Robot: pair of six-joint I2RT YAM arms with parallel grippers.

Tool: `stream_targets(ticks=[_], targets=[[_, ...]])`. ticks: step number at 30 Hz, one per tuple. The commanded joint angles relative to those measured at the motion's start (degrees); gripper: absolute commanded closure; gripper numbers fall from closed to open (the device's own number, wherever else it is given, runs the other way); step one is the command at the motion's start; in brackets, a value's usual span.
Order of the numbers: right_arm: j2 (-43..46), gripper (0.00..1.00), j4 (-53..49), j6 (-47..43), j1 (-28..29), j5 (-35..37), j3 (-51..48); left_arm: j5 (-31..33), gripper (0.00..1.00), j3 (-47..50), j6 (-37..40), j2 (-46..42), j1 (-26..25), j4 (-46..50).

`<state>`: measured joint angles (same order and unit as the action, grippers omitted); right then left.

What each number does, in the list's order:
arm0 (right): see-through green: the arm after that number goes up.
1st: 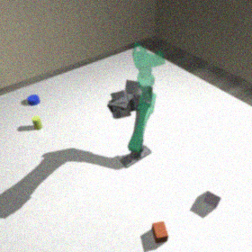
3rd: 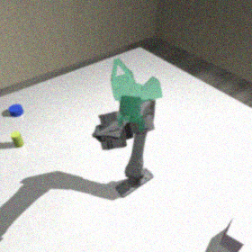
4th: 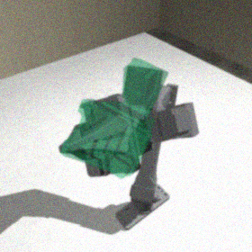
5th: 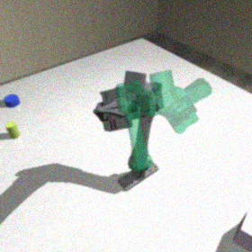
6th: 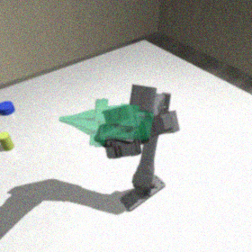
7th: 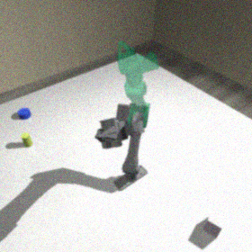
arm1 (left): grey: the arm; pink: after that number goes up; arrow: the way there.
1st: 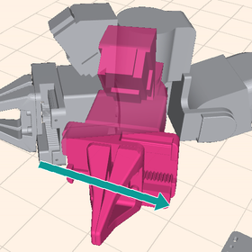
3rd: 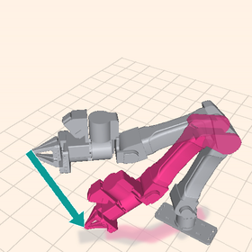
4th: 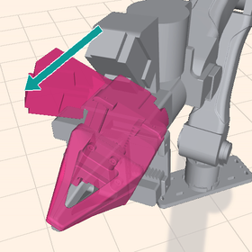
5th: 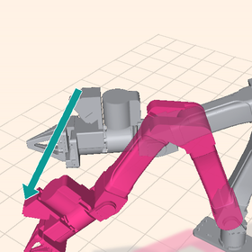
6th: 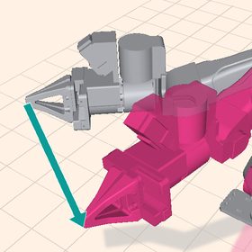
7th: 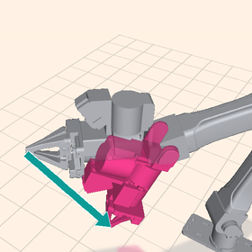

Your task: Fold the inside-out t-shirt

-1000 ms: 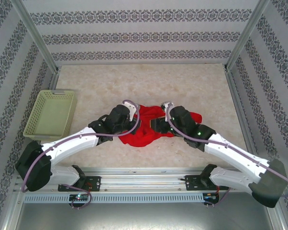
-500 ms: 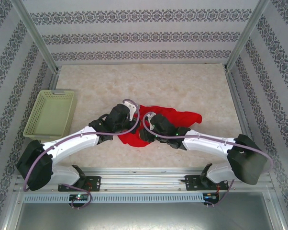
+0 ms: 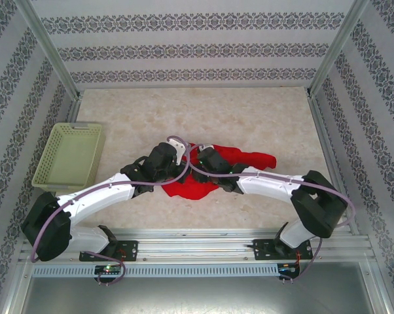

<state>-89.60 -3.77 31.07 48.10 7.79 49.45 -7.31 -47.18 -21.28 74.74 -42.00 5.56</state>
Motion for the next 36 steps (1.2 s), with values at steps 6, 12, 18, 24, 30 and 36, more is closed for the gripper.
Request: stream_targets(ticks=[6, 12, 18, 24, 30, 36], targets=[[-5.15, 0.71, -2.87, -0.82, -0.79, 6.5, 3.38, 0.49, 1.0, 0.86, -0.47, -1.58, 1.12, -0.84], [-2.66, 1.0, -1.45, -1.79, -0.63, 4.5, 2.34, 1.44, 1.0, 1.04, -1.55, -1.0, 2.47, -1.03], [5.45, 1.0, 0.86, -1.98, 0.1, -5.45, -1.43, 1.38, 1.0, -2.11, -3.18, 3.38, 6.67, 3.0], [14.19, 1.0, 5.44, 1.1, 0.07, -10.53, -7.46, 2.56, 0.88, -6.13, -2.48, 8.24, 7.41, 6.97], [19.67, 1.0, 12.29, 4.14, -1.92, -14.83, -12.56, 5.02, 0.73, -5.39, -2.2, 6.37, 6.81, 9.07], [21.38, 1.0, 14.63, 5.3, -2.7, -16.79, -12.57, 7.27, 0.57, 3.95, 0.39, -7.22, -2.15, 2.76]])
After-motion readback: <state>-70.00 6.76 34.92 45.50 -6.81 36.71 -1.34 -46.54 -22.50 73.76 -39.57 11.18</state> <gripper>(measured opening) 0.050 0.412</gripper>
